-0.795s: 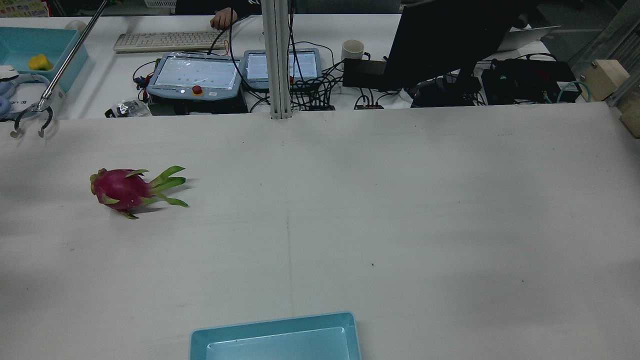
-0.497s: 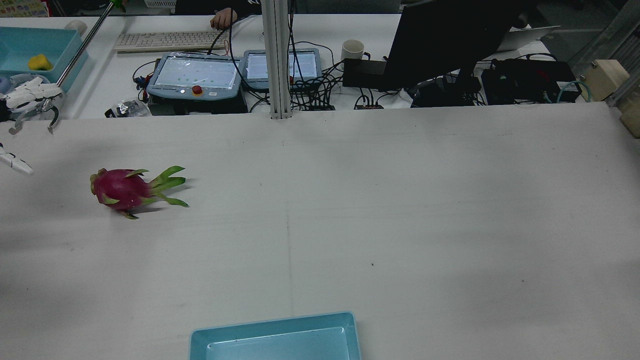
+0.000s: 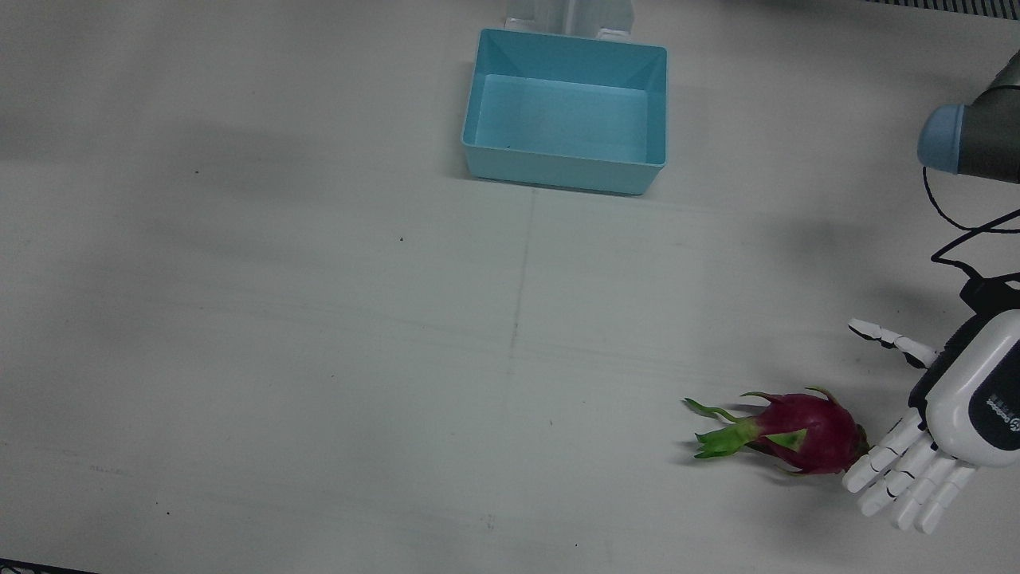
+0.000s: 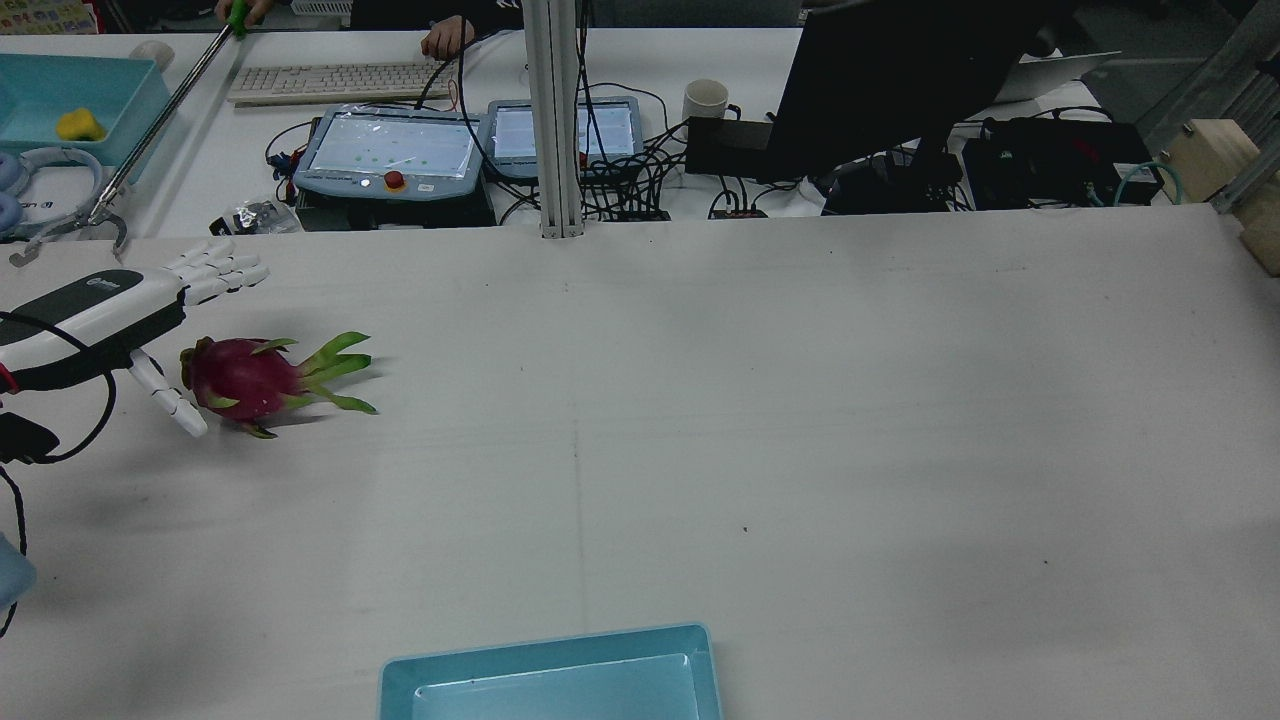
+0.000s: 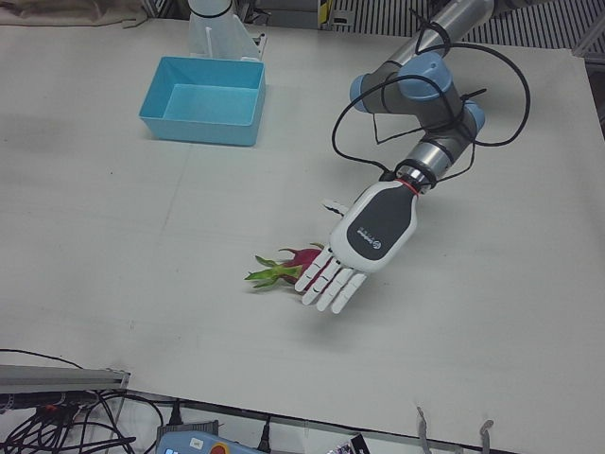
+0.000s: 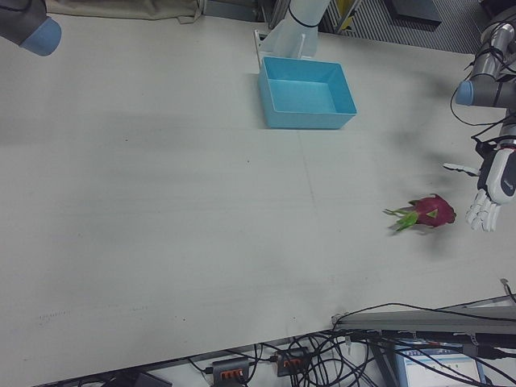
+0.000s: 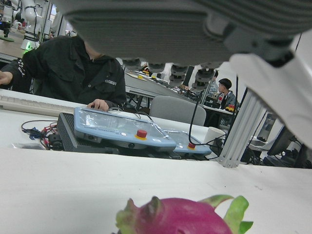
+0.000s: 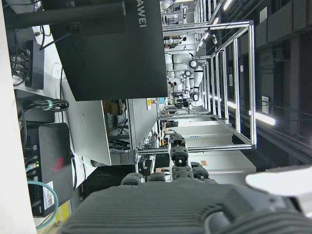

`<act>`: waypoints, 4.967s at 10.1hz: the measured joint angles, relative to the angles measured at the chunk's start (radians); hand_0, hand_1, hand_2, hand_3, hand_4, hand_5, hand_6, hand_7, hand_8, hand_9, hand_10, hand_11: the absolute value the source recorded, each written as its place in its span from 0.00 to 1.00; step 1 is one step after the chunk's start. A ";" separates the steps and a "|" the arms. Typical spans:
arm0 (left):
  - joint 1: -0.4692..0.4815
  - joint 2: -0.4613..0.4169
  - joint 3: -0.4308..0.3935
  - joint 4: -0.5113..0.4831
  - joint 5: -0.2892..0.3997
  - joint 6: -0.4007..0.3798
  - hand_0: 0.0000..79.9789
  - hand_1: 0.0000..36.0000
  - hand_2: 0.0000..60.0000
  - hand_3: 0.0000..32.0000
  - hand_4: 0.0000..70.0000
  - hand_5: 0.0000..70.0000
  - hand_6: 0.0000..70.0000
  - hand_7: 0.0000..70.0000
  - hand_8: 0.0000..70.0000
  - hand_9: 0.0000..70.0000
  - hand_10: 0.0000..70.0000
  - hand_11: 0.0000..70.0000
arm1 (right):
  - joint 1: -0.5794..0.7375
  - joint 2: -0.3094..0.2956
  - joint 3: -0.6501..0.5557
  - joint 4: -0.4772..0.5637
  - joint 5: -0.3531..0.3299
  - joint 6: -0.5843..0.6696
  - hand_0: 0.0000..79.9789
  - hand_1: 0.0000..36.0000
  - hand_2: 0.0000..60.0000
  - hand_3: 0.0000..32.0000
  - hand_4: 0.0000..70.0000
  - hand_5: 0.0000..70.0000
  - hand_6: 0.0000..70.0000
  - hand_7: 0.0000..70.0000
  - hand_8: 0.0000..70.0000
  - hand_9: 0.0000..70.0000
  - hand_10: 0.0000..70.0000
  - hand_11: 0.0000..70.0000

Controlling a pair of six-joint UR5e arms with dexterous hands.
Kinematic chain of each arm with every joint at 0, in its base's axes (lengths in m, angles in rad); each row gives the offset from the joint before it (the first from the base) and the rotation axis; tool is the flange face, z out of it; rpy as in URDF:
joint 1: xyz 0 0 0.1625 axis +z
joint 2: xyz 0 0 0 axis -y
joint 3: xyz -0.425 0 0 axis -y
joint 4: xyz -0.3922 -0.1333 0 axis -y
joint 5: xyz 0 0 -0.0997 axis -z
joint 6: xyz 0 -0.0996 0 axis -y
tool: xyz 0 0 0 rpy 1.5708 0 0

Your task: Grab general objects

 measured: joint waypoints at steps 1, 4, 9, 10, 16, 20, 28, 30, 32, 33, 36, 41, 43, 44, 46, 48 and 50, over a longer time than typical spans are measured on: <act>0.015 -0.020 0.019 0.011 -0.009 0.019 0.63 0.50 0.10 0.00 0.00 0.05 0.00 0.14 0.00 0.01 0.00 0.00 | 0.000 0.000 0.000 0.000 0.000 0.000 0.00 0.00 0.00 0.00 0.00 0.00 0.00 0.00 0.00 0.00 0.00 0.00; 0.025 -0.052 0.123 -0.008 -0.017 0.036 0.63 0.50 0.08 0.00 0.00 0.04 0.00 0.14 0.00 0.01 0.00 0.00 | 0.000 0.000 0.000 0.000 0.001 -0.001 0.00 0.00 0.00 0.00 0.00 0.00 0.00 0.00 0.00 0.00 0.00 0.00; 0.022 -0.054 0.218 -0.048 -0.019 0.075 0.64 0.56 0.14 0.00 0.00 0.11 0.00 0.13 0.00 0.01 0.00 0.00 | 0.000 0.000 -0.001 0.000 0.001 0.000 0.00 0.00 0.00 0.00 0.00 0.00 0.00 0.00 0.00 0.00 0.00 0.00; 0.021 -0.053 0.220 -0.048 -0.021 0.082 0.63 0.53 0.13 0.00 0.00 0.16 0.00 0.12 0.00 0.00 0.00 0.00 | 0.000 0.000 -0.001 0.000 0.001 0.000 0.00 0.00 0.00 0.00 0.00 0.00 0.00 0.00 0.00 0.00 0.00 0.00; 0.021 -0.055 0.220 -0.047 -0.040 0.099 0.61 0.36 0.05 0.00 0.35 0.53 0.00 0.10 0.00 0.00 0.00 0.00 | 0.000 0.000 -0.002 0.000 0.001 -0.001 0.00 0.00 0.00 0.00 0.00 0.00 0.00 0.00 0.00 0.00 0.00 0.00; 0.022 -0.055 0.219 -0.047 -0.041 0.099 0.61 0.30 0.05 0.00 0.64 0.75 0.00 0.16 0.00 0.01 0.00 0.00 | 0.000 0.000 -0.002 0.000 0.000 -0.001 0.00 0.00 0.00 0.00 0.00 0.00 0.00 0.00 0.00 0.00 0.00 0.00; 0.018 -0.048 0.160 -0.045 -0.035 0.081 0.49 0.98 1.00 0.00 0.77 0.66 0.00 0.19 0.00 0.02 0.00 0.00 | 0.000 0.000 -0.001 0.000 0.001 -0.001 0.00 0.00 0.00 0.00 0.00 0.00 0.00 0.00 0.00 0.00 0.00 0.00; 0.017 -0.045 0.125 -0.036 -0.031 0.041 0.52 0.98 1.00 0.00 0.81 0.69 0.00 0.21 0.00 0.02 0.00 0.00 | 0.000 0.000 -0.001 0.000 0.001 -0.001 0.00 0.00 0.00 0.00 0.00 0.00 0.00 0.00 0.00 0.00 0.00 0.00; 0.017 -0.045 0.115 -0.029 -0.030 0.020 0.57 0.46 0.63 0.00 0.56 0.62 0.00 0.18 0.00 0.02 0.00 0.00 | 0.000 0.000 0.000 0.000 0.001 -0.001 0.00 0.00 0.00 0.00 0.00 0.00 0.00 0.00 0.00 0.00 0.00 0.00; 0.018 -0.045 0.116 -0.024 -0.030 0.016 0.56 0.15 0.00 0.00 0.08 0.28 0.00 0.14 0.00 0.01 0.00 0.00 | 0.000 0.000 0.000 0.000 0.000 -0.001 0.00 0.00 0.00 0.00 0.00 0.00 0.00 0.00 0.00 0.00 0.00 0.00; 0.019 -0.048 0.110 0.008 -0.028 0.013 0.53 0.00 0.00 0.48 0.00 0.00 0.00 0.03 0.00 0.00 0.00 0.00 | 0.000 0.000 0.000 0.000 0.001 -0.001 0.00 0.00 0.00 0.00 0.00 0.00 0.00 0.00 0.00 0.00 0.00 0.00; 0.025 -0.065 0.065 0.078 -0.028 0.013 0.55 0.00 0.00 0.47 0.00 0.02 0.00 0.07 0.00 0.00 0.00 0.00 | 0.000 0.000 0.000 0.000 0.001 -0.001 0.00 0.00 0.00 0.00 0.00 0.00 0.00 0.00 0.00 0.00 0.00 0.00; 0.042 -0.083 0.068 0.087 -0.031 0.018 0.55 0.01 0.00 0.32 0.00 0.06 0.00 0.09 0.00 0.00 0.00 0.00 | 0.000 0.000 0.000 0.000 0.001 -0.001 0.00 0.00 0.00 0.00 0.00 0.00 0.00 0.00 0.00 0.00 0.00 0.00; 0.069 -0.088 0.078 0.089 -0.036 0.019 0.56 0.02 0.00 0.34 0.00 0.07 0.00 0.09 0.00 0.00 0.00 0.00 | 0.000 0.000 0.000 0.000 0.001 -0.001 0.00 0.00 0.00 0.00 0.00 0.00 0.00 0.00 0.00 0.00 0.00 0.00; 0.111 -0.111 0.123 0.088 -0.055 0.022 0.56 0.03 0.00 0.36 0.00 0.06 0.00 0.08 0.00 0.00 0.00 0.00 | 0.000 0.000 0.000 0.000 0.001 -0.001 0.00 0.00 0.00 0.00 0.00 0.00 0.00 0.00 0.00 0.00 0.00 0.00; 0.123 -0.127 0.154 0.086 -0.065 0.022 0.57 0.04 0.00 0.16 0.00 0.09 0.00 0.08 0.00 0.00 0.00 0.00 | 0.000 0.000 0.000 0.000 0.001 -0.001 0.00 0.00 0.00 0.00 0.00 0.00 0.00 0.00 0.00 0.00 0.00 0.00; 0.125 -0.132 0.161 0.085 -0.068 0.024 0.57 0.07 0.00 0.00 0.00 0.21 0.00 0.08 0.00 0.00 0.00 0.00 | 0.000 0.000 0.000 0.000 0.001 -0.001 0.00 0.00 0.00 0.00 0.00 0.00 0.00 0.00 0.00 0.00 0.00 0.00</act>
